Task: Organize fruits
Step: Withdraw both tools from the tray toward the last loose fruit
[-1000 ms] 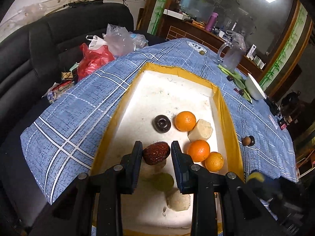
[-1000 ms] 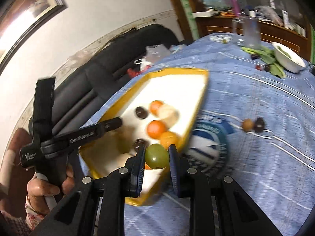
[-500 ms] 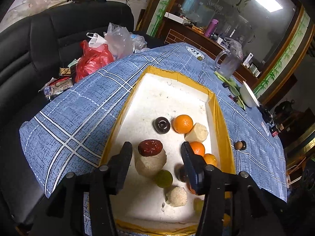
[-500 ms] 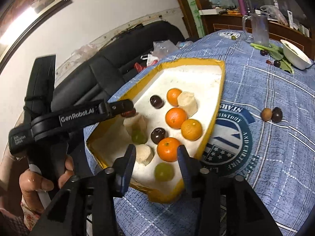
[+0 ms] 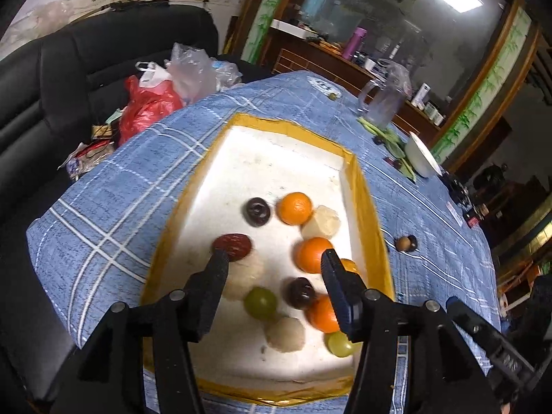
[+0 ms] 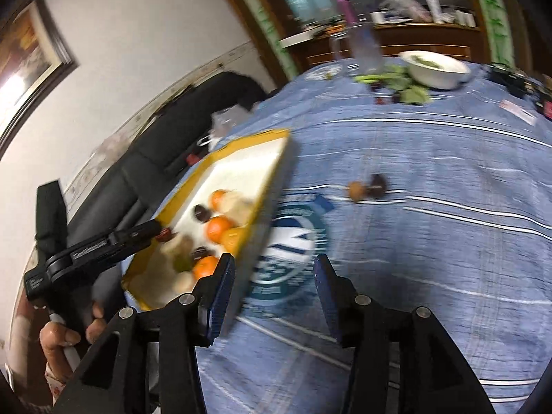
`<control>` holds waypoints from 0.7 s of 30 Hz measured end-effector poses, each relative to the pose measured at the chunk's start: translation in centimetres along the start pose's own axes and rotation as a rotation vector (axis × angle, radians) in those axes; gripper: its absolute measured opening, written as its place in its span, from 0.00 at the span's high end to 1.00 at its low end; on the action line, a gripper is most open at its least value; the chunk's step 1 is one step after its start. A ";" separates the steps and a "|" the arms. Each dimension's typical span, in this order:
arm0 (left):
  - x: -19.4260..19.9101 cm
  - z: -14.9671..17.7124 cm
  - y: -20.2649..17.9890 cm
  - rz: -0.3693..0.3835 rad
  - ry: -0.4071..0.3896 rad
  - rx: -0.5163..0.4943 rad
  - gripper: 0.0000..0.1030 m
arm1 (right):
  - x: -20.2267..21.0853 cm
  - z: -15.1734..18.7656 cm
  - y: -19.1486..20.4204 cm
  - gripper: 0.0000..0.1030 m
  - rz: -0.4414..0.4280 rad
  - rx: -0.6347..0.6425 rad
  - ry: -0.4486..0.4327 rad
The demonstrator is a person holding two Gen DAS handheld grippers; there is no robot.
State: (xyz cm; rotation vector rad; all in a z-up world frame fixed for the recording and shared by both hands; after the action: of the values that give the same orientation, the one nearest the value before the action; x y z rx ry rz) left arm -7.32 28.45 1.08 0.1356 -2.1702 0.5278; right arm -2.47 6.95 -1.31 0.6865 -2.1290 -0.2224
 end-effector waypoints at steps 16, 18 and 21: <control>-2.0 2.8 -10.0 0.019 0.036 -0.269 0.40 | 1.9 0.1 -7.6 0.46 0.101 -0.108 -0.016; -3.0 3.6 -12.0 0.078 0.061 -0.300 0.40 | 1.5 -0.2 -8.2 0.46 0.106 -0.112 -0.003; -4.1 4.9 -14.8 0.148 0.083 -0.351 0.30 | 1.0 -0.7 -8.8 0.46 0.109 -0.115 0.006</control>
State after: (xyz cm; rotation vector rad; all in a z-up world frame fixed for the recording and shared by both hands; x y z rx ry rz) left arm -4.26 12.63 0.03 -0.2355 -2.1646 0.2223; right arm 1.08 -0.91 -3.62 0.5014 -2.1230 -0.2809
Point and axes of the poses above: each gripper's, at about its wrist camera, not at the fingertips, and x roughly against the way its jaws point, y to its left, z to its underside, the point moved 9 cm from there along -x, roughly the way its jaws point, and after that the axes turned 5 degrees about y, right-handed, at the moved point
